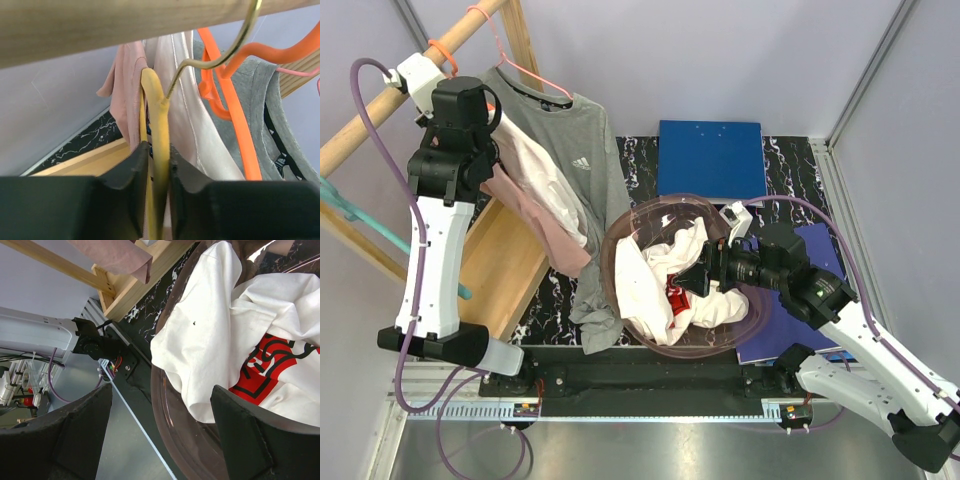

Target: Remove the t-shirt from the hanger

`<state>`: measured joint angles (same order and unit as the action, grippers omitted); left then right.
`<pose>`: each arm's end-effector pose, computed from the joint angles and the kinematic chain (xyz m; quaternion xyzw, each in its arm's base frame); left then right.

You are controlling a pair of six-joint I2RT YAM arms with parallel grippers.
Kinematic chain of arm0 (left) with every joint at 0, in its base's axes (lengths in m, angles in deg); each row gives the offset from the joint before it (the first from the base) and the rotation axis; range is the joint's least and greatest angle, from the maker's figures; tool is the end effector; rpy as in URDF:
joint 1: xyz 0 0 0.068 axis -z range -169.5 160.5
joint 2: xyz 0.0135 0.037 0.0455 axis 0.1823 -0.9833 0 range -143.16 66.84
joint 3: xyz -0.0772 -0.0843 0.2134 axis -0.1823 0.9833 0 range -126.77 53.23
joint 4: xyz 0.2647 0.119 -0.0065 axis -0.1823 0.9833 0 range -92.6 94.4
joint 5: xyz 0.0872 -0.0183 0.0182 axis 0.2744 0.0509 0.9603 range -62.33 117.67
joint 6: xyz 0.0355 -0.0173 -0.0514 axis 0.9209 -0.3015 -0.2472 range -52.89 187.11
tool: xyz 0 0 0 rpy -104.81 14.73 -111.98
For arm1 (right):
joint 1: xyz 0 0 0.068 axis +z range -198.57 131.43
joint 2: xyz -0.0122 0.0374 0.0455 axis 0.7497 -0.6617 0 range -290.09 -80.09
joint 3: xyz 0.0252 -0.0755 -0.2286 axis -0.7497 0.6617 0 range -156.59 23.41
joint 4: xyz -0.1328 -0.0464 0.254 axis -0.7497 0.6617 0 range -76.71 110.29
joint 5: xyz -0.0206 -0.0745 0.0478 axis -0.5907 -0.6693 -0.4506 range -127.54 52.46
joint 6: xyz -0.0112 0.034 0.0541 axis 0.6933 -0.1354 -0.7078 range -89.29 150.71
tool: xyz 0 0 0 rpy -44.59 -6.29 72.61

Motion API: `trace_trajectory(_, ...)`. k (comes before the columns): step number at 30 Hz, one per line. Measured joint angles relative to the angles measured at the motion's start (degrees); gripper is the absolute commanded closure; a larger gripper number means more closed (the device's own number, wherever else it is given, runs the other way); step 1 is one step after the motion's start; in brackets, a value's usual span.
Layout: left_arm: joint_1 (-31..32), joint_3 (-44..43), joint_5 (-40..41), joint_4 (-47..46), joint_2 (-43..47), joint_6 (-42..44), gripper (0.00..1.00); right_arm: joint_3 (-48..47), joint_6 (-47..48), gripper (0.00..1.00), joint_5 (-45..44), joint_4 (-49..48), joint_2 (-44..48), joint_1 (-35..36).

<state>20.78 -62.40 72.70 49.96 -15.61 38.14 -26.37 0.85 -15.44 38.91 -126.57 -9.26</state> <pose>0.2926 -0.0167 0.5082 -0.3408 0.7079 0.1151 0.6078 0.1764 0.1692 0.3116 -0.1735 0.8037 0.4413 0.3595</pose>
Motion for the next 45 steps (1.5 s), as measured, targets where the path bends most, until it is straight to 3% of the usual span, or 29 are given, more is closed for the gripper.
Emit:
trace_trajectory(2, -0.1, 0.0, 0.0, -0.2, 0.0, 0.6, 1.0, 0.0, 0.0, 0.12, 0.0, 0.0, 0.1, 0.0)
trace_trajectory(19, 0.2, -4.4, -0.3, 2.8, 5.3, 7.1, 1.0, 0.0, 0.0, 0.12, 0.0, 0.0, -1.4, 0.0)
trace_trajectory(26, 0.1, -2.8, -2.9, 6.4, 14.8, 6.8, 1.0, 0.0, 0.1, 0.11, 0.0, 0.0, -2.9, 0.0)
trace_trajectory(35, 0.0, 7.0, -10.9, 7.7, 32.6, -0.3, 1.0, -0.2, 4.3, 0.0, 4.2, -0.8, -6.5, 0.2)
trace_trajectory(39, -0.2, 6.6, -14.8, 9.3, 37.0, -3.4, 1.0, -2.3, 6.8, 0.0, 3.7, 0.0, -8.9, 4.6)
trace_trajectory(45, -0.2, 10.8, -20.7, 10.6, 40.2, -9.3, 1.0, -13.4, 9.7, 0.0, -0.5, -0.6, -17.8, 20.2)
